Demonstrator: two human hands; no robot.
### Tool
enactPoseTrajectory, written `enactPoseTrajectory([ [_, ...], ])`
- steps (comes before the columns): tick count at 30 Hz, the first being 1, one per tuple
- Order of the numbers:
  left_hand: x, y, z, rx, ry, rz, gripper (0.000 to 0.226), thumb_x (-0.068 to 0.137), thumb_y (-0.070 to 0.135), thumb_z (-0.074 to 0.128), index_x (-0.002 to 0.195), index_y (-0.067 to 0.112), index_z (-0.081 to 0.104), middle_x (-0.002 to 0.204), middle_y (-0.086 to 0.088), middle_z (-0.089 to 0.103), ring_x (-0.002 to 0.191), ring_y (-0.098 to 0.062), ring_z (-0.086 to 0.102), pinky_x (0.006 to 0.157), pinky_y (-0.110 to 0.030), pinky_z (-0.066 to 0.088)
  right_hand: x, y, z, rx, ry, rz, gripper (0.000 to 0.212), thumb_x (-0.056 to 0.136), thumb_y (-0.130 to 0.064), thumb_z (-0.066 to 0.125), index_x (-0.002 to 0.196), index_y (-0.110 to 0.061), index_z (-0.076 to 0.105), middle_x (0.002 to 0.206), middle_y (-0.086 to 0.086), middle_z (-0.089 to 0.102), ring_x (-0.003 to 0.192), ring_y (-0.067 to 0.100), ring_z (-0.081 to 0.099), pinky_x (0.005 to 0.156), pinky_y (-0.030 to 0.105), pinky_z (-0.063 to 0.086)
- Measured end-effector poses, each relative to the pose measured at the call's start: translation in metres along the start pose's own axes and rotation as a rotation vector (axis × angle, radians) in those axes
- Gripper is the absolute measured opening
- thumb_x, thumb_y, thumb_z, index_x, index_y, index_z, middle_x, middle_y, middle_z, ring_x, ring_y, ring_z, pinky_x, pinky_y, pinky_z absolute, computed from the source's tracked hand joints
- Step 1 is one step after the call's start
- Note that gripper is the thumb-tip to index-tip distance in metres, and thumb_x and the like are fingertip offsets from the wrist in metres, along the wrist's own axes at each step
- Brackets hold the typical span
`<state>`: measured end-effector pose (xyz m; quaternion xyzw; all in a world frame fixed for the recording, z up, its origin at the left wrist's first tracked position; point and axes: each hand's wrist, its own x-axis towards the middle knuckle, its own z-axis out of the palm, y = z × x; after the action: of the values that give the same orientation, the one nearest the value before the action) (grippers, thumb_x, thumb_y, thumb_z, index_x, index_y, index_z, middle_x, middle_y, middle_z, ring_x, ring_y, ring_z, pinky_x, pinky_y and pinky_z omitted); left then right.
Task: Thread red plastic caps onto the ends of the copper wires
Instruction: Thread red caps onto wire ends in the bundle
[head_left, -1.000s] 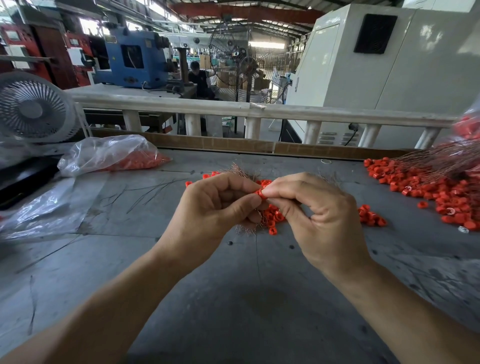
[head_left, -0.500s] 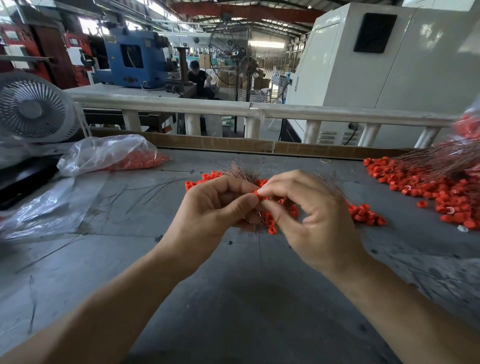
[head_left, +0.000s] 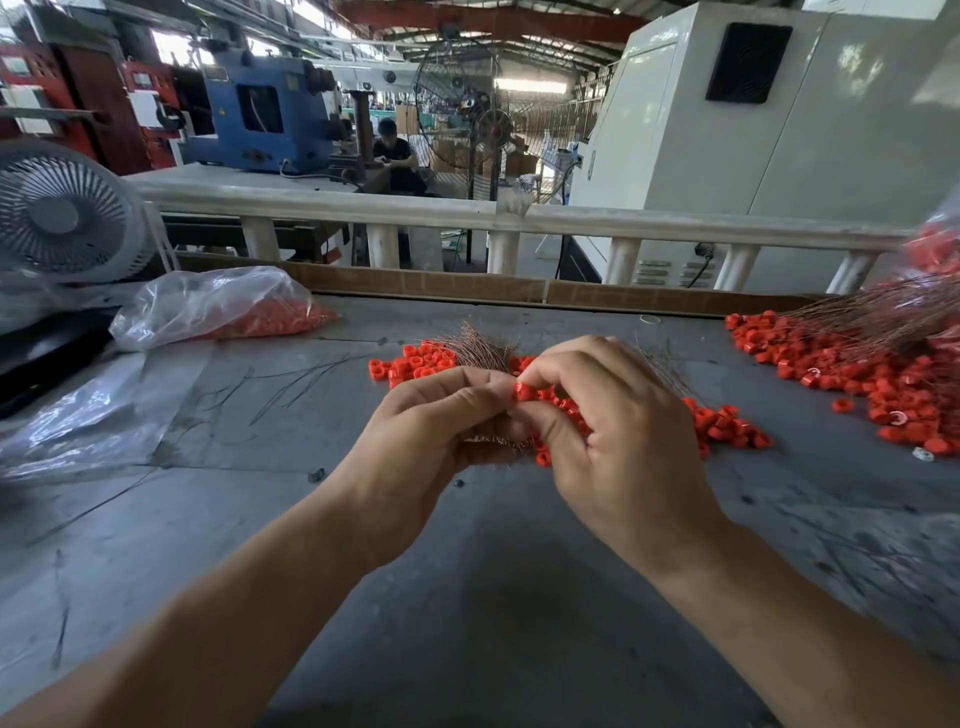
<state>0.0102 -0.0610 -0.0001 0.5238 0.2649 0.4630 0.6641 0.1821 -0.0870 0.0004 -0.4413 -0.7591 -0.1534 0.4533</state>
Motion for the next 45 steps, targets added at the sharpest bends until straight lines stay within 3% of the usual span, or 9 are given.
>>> enactPoseTrajectory([
  [7,-0.0008,-0.0007,0.0023,0.027,-0.005,-0.001,0.024,0.086,0.022,0.062,0.099,0.003,0.069,0.089,-0.013,0.068,0.08,-0.02,0.064,0.072,-0.03,0.055,0.0005,0.0044,-0.0022,0.05,0.014,-0.018,0.007,0.092,-0.014,0.072,0.088,-0.01,0.068,0.09,-0.004,0.063,0.086,0.018,0.055,0.078,0.027,0.045],
  [15,-0.0017,0.0016,-0.0002,0.052,0.019,-0.019,0.027,0.084,0.024,0.067,0.098,0.001,0.071,0.092,-0.015,0.068,0.08,-0.02,0.062,0.072,-0.029,0.055,0.0014,0.0031,-0.0046,0.063,-0.034,0.023,0.011,0.091,-0.023,0.075,0.094,-0.013,0.073,0.094,-0.006,0.066,0.09,0.016,0.06,0.08,0.025,0.048],
  [22,-0.0011,-0.0006,-0.0011,0.097,0.046,-0.042,0.026,0.084,0.025,0.067,0.093,0.002,0.073,0.09,-0.012,0.072,0.08,-0.02,0.064,0.074,-0.029,0.055,0.0026,0.0019,-0.0077,0.023,-0.072,0.017,0.013,0.089,-0.029,0.07,0.093,-0.016,0.073,0.094,-0.007,0.066,0.09,0.016,0.06,0.079,0.035,0.05],
  [34,-0.0027,0.0024,0.0018,0.055,0.055,-0.09,0.023,0.073,0.025,0.074,0.081,0.004,0.074,0.09,-0.015,0.074,0.071,-0.015,0.067,0.072,-0.026,0.054,-0.0031,0.0022,-0.0037,0.017,0.037,-0.089,0.005,0.088,-0.003,0.077,0.085,-0.005,0.073,0.088,0.003,0.068,0.081,0.023,0.061,0.075,0.033,0.049],
  [39,-0.003,0.0035,0.0019,0.037,0.063,-0.106,0.02,0.079,0.023,0.071,0.086,0.005,0.076,0.086,-0.01,0.072,0.072,-0.014,0.065,0.069,-0.025,0.055,-0.0008,0.0046,-0.0029,0.118,-0.025,-0.022,0.008,0.092,-0.015,0.074,0.091,-0.007,0.073,0.091,0.0,0.067,0.086,0.021,0.062,0.078,0.035,0.05],
  [45,-0.0033,0.0053,0.0011,0.02,0.075,-0.103,0.027,0.079,0.023,0.072,0.093,0.001,0.075,0.09,-0.012,0.071,0.074,-0.016,0.063,0.067,-0.026,0.056,0.0019,0.0058,-0.004,0.188,-0.105,0.089,0.01,0.091,-0.023,0.076,0.095,-0.015,0.073,0.092,-0.009,0.064,0.087,0.006,0.057,0.077,0.016,0.043],
])
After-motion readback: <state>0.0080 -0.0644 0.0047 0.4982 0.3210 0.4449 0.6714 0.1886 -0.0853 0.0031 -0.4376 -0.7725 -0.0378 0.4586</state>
